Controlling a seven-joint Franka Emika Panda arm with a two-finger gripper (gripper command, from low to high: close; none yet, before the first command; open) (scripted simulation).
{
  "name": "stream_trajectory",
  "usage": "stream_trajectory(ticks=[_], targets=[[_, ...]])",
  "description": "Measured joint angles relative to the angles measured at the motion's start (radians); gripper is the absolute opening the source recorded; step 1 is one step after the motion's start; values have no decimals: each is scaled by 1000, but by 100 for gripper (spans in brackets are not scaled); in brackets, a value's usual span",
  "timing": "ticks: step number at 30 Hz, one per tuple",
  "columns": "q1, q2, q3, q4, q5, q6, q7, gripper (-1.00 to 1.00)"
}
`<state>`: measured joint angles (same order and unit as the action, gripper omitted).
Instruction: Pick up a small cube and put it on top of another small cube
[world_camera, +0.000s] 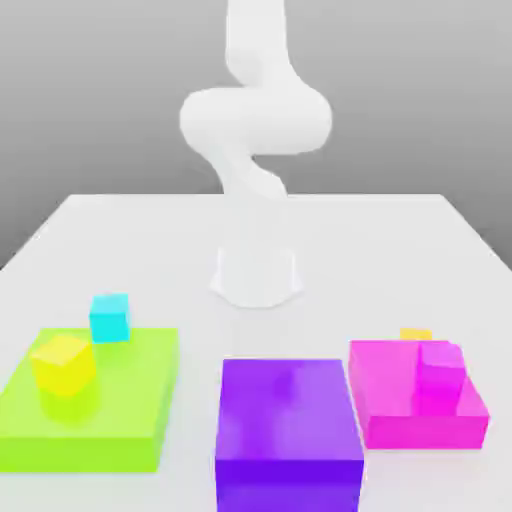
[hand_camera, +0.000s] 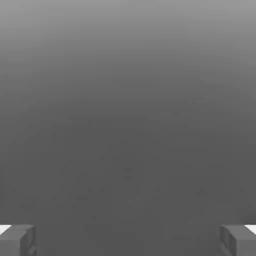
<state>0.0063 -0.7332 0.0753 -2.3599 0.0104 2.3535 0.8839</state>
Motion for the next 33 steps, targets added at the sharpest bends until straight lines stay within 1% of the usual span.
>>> stream_trajectory(ticks=[12, 16, 19, 21, 25, 28, 33], targets=[[61, 389, 399, -322, 49, 300, 479, 0], [110, 561, 533, -446, 53, 427, 685, 0], [160, 671, 607, -529, 64, 511, 815, 0], [176, 714, 614, -539, 24, 542, 875, 0], [193, 784, 554, -525, -134, 585, 1003, 0], [247, 835, 468, -508, -271, 615, 1104, 0], [382, 917, 283, -483, -472, 666, 1254, 0]])
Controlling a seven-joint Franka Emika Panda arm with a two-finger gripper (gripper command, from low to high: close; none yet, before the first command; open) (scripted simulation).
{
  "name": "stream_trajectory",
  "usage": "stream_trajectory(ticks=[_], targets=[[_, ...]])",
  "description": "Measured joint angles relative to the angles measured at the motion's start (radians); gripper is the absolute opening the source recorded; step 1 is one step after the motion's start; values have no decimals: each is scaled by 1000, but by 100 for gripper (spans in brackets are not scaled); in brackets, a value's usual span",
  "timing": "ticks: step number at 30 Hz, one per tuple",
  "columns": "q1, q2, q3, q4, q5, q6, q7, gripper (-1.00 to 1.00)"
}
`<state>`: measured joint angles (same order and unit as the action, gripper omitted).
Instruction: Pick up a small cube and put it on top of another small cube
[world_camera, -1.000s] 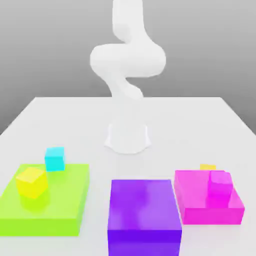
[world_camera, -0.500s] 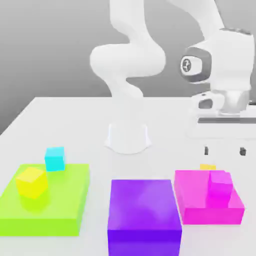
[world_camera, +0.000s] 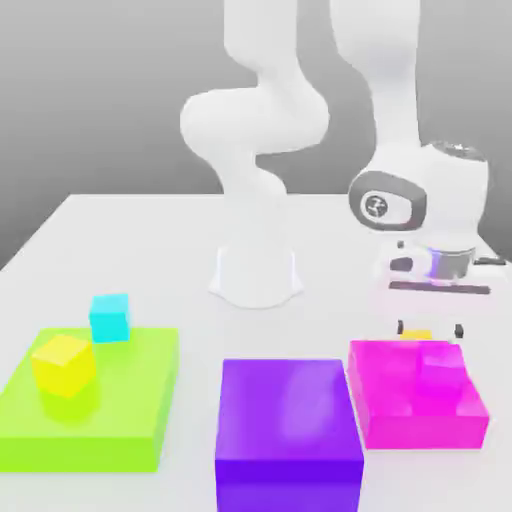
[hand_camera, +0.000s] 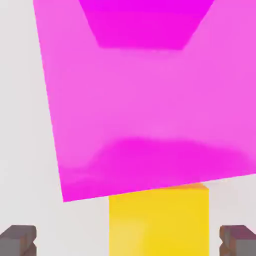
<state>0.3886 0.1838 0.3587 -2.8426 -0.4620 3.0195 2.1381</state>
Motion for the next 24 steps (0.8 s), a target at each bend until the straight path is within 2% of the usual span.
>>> stream_trajectory(ticks=[6, 7, 13, 15, 19, 24], targets=[[206, 94, -247, 19, -155, 74, 114, 0], [223, 102, -268, 20, -166, 81, 121, -100], [232, 106, -278, 21, -172, 87, 125, -100], [199, 89, -238, 19, -150, 72, 110, -100], [89, 30, -98, 6, -40, 27, 30, -100], [-35, -52, 74, -17, 149, -26, -110, -100]])
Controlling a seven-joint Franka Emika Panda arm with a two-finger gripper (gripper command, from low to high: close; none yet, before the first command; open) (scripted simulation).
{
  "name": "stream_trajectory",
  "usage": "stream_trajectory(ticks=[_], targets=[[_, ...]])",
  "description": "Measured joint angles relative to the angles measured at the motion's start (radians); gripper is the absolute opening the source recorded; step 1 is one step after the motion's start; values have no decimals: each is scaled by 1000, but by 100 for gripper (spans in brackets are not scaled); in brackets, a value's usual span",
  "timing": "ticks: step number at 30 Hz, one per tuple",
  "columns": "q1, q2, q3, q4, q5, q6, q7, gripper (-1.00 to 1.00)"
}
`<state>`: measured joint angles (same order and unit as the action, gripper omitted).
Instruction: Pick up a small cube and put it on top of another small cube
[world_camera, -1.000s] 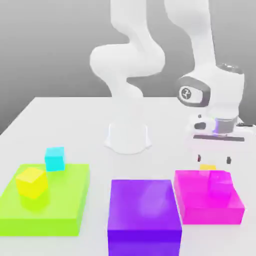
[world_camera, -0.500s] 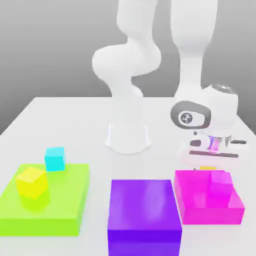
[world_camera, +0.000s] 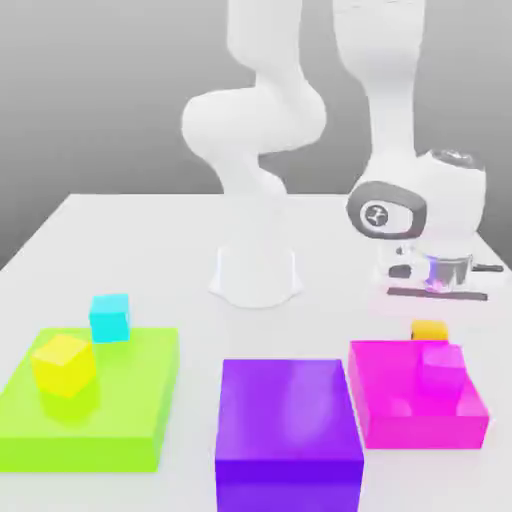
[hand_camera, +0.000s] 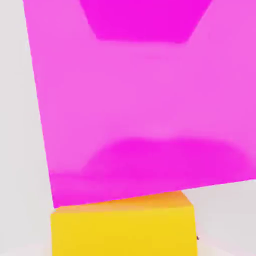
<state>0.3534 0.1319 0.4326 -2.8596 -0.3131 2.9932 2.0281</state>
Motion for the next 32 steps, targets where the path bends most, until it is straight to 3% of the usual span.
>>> stream_trajectory(ticks=[4, 10, 21, 28, 29, 32], targets=[[-46, -67, 89, -21, 175, -41, -129, -100], [-16, -159, 100, -41, 358, -113, -262, -100], [-148, -305, -7, 227, 422, -520, -127, -100], [-177, -166, -3, 221, 326, -385, -45, -100], [-175, -145, -5, 217, 317, -361, -37, 100], [-175, -145, -5, 217, 317, -361, -37, 100]])
